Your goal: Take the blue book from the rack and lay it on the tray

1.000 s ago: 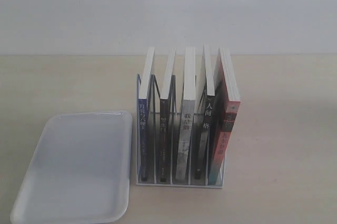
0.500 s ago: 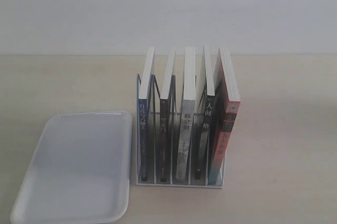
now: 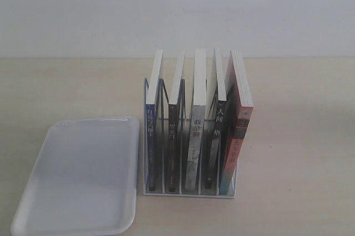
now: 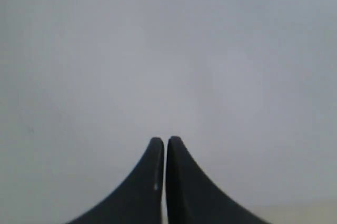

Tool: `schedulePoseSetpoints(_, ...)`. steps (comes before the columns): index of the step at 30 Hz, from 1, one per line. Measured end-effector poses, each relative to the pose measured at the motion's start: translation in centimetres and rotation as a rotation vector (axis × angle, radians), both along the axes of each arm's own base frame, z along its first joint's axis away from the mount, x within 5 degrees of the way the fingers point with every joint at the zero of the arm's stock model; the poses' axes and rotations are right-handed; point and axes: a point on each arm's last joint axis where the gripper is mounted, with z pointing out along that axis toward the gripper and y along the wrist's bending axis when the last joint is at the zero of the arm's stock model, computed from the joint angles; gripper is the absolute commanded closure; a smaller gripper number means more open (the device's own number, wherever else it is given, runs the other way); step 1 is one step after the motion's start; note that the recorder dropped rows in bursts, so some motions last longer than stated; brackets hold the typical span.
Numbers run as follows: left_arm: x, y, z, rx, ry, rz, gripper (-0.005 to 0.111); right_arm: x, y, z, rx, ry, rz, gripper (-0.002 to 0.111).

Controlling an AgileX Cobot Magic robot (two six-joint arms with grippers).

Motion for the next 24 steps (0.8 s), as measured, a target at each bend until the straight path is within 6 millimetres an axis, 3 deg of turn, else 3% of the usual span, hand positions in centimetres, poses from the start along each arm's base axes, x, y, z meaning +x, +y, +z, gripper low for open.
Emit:
schedulePoseSetpoints(3, 0.0, 0.0, 0.0, 0.000, 0.000, 0.000, 0.102, 1.6, 0.0, 0.3, -0.039, 0.329, -0.023, 0.107)
schedulePoseSetpoints(6, 0.0, 0.0, 0.0, 0.000, 0.000, 0.000, 0.102, 2.8, 0.0, -0.7, -0.092, 0.687, -0.045, 0.107)
schedulePoseSetpoints(9, 0.0, 0.0, 0.0, 0.000, 0.000, 0.000, 0.102, 3.5, 0.0, -1.5, -0.117, 0.880, -0.053, 0.107)
schedulePoseSetpoints(13, 0.0, 0.0, 0.0, 0.000, 0.000, 0.000, 0.102, 4.1, 1.0, -1.9, -0.118, 0.975, 0.041, 0.107)
schedulePoseSetpoints(17, 0.0, 0.0, 0.0, 0.000, 0.000, 0.000, 0.102, 5.2, 3.7, -1.6, -0.195, 0.976, 0.378, 0.107)
schedulePoseSetpoints(20, 0.0, 0.0, 0.0, 0.000, 0.000, 0.000, 0.102, 7.2, 5.6, -0.4, -0.207, 0.930, 0.597, 0.107)
schedulePoseSetpoints(24, 0.0, 0.0, 0.0, 0.000, 0.000, 0.000, 0.102, 11.0, 6.6, 1.3, -0.216, 0.918, 0.657, 0.107)
